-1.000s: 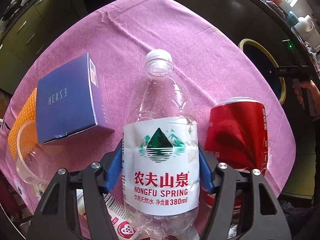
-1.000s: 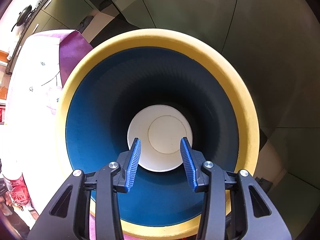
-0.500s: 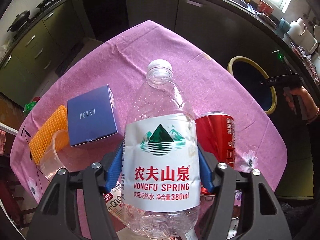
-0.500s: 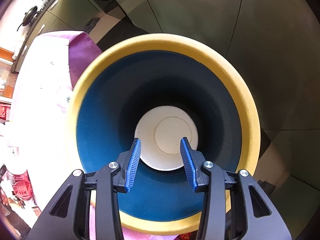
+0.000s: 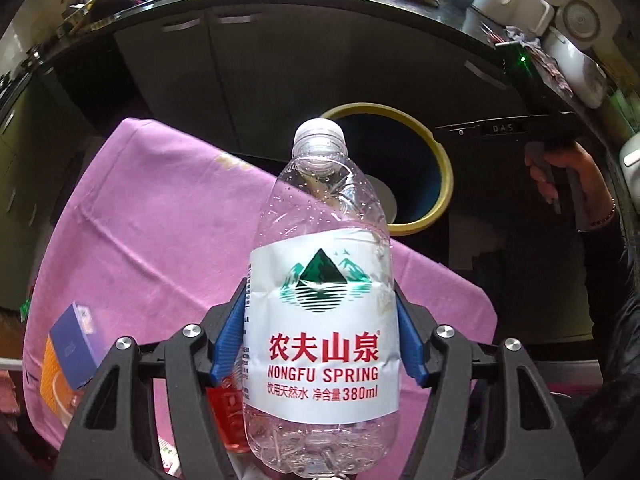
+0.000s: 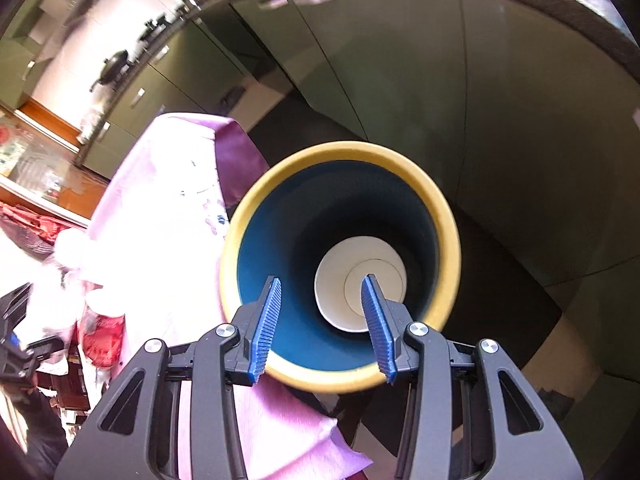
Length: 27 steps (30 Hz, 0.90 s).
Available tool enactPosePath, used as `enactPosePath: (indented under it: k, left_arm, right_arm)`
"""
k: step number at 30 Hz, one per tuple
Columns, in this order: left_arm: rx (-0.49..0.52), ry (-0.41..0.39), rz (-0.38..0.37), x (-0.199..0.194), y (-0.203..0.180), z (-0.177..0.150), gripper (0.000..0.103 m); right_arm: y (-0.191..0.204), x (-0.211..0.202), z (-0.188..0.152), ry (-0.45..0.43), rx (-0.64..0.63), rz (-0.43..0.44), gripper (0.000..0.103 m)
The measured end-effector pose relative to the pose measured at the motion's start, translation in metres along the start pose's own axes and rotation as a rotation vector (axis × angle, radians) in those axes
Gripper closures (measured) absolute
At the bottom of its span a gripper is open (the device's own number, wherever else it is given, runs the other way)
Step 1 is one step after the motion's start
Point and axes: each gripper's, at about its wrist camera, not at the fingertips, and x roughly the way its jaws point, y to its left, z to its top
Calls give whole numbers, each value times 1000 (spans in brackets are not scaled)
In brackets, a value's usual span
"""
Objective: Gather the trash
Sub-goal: 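Carry the water bottle over the bin and open the left gripper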
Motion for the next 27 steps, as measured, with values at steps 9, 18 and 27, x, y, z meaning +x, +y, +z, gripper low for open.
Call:
enactPosePath:
  k: [9,18,27]
  left_arm:
    - [129,116,-14,94,-70,82,41]
    - [126,171,54,183,-95,123,40]
    - [118,105,74,152,-96,120,33]
  right_arm:
    - [-24,-41,-36,-63,1,24,59]
    - [-46,-48,-50,-70,38,30,57]
    - [-42,-43,-60,-62,27,40,54]
